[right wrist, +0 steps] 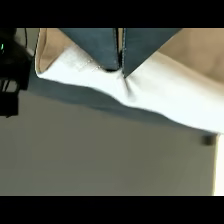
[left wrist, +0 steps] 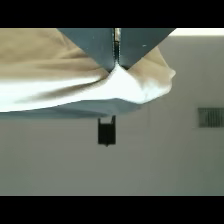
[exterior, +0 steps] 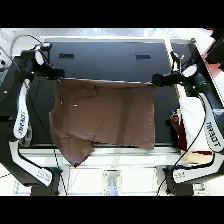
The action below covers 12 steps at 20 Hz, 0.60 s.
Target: Fold the shirts.
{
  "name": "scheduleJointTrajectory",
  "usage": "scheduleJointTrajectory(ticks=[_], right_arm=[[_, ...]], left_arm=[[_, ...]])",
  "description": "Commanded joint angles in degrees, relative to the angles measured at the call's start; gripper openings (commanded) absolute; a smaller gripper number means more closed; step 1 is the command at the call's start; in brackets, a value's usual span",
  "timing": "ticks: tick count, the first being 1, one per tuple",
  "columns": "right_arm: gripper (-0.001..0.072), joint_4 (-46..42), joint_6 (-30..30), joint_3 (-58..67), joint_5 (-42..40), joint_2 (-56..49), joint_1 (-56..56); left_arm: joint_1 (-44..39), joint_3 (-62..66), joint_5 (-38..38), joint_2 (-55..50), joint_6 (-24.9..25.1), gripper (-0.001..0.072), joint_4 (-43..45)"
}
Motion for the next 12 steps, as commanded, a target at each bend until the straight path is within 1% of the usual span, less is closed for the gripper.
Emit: scheduleJointTrajectory(ticks=[1, 3, 5, 6, 7, 8, 9, 10, 12], right_arm=[[0.0013, -1.03, 1.01, 1.29, -6.29, -2.97, 0.66], [0.0013, -1.46, -0.79, 5.05, -2.23, -1.51, 0.68], [0.0013, -2.91, -0.61, 8.76, 1.7, 2.27, 0.7], [0.0012, -2.97, -0.35, 10.05, 5.27, 4.59, 0.7], [0.0013, -3.02, -0.35, 10.27, 9.53, 6.78, 0.9], [0.0013, -4.13, -0.35, 10.23, 14.62, 8.24, 1.33], [0.0012, -5.97, -0.24, 10.23, 19.3, 9.01, 2.12], [0.0012, -8.02, 0.31, 9.66, 22.01, 9.31, 3.17], [0.0013, -8.83, 2.34, 6.12, 21.11, 9.29, 5.07]], left_arm=[[0.35, 0.07, 3.67, -2.32, -1.77, 0.0012, 3.02], [0.81, 0.07, 3.98, 0.96, -1.73, 0.0012, 3.04], [1.29, 0.07, 2.54, 5.73, -1.73, 0.0012, 2.97], [1.44, 0.07, 0.42, 7.69, -1.68, 0.0011, 3.02], [1.62, 0.07, -3.15, 9.11, -0.61, 0.0012, 2.97], [1.62, 0.04, -6.78, 9.75, 0.68, 0.0012, 2.99], [1.62, 0.0, -9.94, 9.77, 0.81, 0.0012, 2.95], [1.62, -0.68, -11.02, 9.73, 0.81, 0.0012, 2.71], [1.6, -4.42, -12.17, 9.77, 0.83, 0.0012, -0.66]])
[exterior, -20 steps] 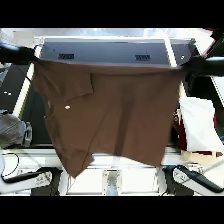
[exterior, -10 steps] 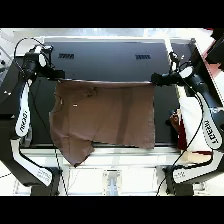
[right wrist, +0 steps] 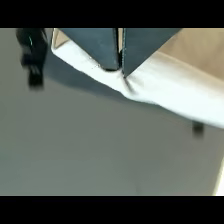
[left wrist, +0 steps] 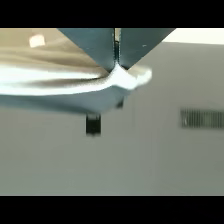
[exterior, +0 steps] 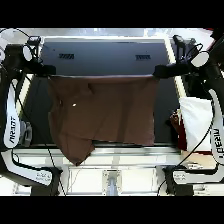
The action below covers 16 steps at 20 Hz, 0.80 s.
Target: Fold the shirts.
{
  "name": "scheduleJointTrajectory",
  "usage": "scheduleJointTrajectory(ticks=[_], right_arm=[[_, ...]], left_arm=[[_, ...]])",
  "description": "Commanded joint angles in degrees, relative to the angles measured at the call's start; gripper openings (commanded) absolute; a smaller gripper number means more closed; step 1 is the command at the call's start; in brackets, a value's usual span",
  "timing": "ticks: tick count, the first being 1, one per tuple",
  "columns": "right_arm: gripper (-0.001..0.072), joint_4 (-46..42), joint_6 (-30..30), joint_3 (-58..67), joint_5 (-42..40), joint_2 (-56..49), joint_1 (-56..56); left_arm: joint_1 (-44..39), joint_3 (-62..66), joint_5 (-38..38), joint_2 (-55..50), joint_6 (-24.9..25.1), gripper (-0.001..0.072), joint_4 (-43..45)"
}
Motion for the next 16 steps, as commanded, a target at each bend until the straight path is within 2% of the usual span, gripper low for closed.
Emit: scheduleJointTrajectory(ticks=[1, 8, 14, 16], right_arm=[[0.0013, -2.73, 2.45, -5.01, 3.78, 1.42, 3.17], [0.0013, -2.86, 4.24, -22.32, -4.04, 1.42, 7.54], [0.0013, -3.8, 5.44, -24.04, -9.84, 0.52, 7.52], [0.0013, -7.43, 8.46, -24.06, -9.9, -0.68, 7.45]], left_arm=[[0.04, -5.53, -5.01, 1.05, 0.68, 0.0012, -4.13], [0.24, -27.15, 0.07, 7.93, 0.79, 0.0012, -4.33], [0.26, -37.81, 8.33, 9.22, 1.31, 0.0013, -2.67], [0.39, -38.23, 11.02, 9.22, -0.72, 0.0013, 0.81]])
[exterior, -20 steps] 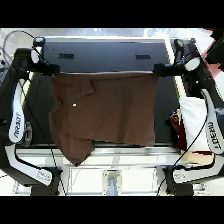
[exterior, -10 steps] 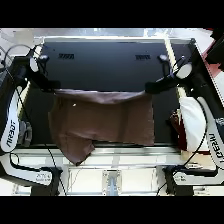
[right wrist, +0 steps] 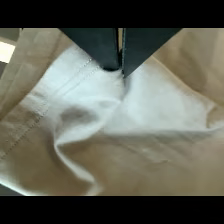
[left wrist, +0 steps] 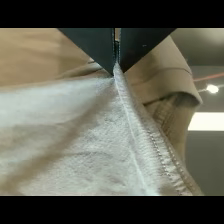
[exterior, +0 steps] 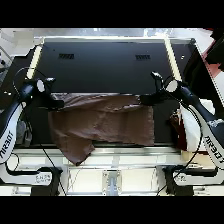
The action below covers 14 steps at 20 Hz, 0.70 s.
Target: Fold the shirts.
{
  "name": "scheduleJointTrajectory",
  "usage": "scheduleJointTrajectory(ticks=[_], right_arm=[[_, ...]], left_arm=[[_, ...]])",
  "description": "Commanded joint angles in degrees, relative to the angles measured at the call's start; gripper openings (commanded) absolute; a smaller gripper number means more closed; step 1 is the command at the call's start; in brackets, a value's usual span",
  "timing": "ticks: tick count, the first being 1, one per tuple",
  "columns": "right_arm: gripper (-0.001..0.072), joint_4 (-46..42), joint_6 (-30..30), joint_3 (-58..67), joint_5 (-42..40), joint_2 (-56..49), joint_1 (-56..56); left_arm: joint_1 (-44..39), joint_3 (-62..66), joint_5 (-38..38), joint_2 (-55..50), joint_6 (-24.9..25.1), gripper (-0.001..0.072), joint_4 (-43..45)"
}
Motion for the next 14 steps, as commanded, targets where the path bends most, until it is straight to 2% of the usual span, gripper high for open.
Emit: scheduleJointTrajectory(ticks=[1, 8, 14], right_arm=[[0.0013, -5.79, 4.61, -0.57, -1.7, -1.55, -0.04], [0.0012, -9.09, 5.77, -0.02, -2.32, -1.9, -0.04], [0.0015, -8.11, 5.73, -0.09, 1.11, -1.95, 0.0]], left_arm=[[0.42, -2.69, 5.53, 0.33, -2.86, 0.0013, 5.05], [3.28, -2.67, 7.96, 0.33, -4.24, 0.0012, 6.38], [3.02, -2.69, 7.78, 0.33, -4.2, 0.0015, 0.92]])
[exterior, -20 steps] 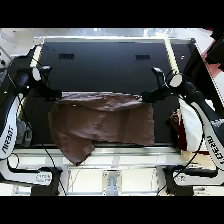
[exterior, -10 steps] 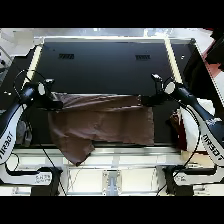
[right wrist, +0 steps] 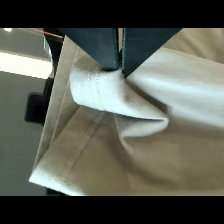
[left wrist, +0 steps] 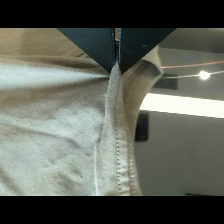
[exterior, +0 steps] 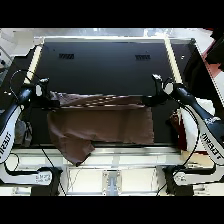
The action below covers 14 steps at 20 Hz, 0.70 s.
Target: Fold the shirts.
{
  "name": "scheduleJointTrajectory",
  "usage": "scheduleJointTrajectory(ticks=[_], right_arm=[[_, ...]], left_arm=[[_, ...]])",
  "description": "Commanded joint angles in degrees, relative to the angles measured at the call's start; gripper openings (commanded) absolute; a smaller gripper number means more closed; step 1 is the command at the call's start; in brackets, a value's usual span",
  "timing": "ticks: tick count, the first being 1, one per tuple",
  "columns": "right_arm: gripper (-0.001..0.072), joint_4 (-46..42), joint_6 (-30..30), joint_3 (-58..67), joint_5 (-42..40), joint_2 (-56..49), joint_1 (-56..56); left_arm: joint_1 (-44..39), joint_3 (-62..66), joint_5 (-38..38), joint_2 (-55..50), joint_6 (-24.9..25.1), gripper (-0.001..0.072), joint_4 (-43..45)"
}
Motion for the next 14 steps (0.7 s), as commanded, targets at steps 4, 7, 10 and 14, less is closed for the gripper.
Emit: scheduleJointTrajectory(ticks=[4, 7, 10, 14], right_arm=[[0.0394, -0.79, 0.04, 0.07, 13.11, -0.02, 0.02], [0.04, -0.31, 0.46, 0.07, 14.71, 0.0, 0.02], [0.0401, 0.33, 0.13, 0.09, 18.01, 1.97, 0.02], [0.0401, -3.04, -0.79, 0.07, 21.88, 15.72, 0.0]], left_arm=[[0.07, 0.0, -1.2, 0.17, 0.26, 0.0616, -3.89], [0.2, -0.02, -2.47, 1.88, 0.24, 0.0616, -3.85], [0.24, -0.02, -2.36, 10.08, 0.26, 0.0607, -3.58], [3.26, -2.14, -5.38, 30.4, -0.22, 0.0606, -3.65]])
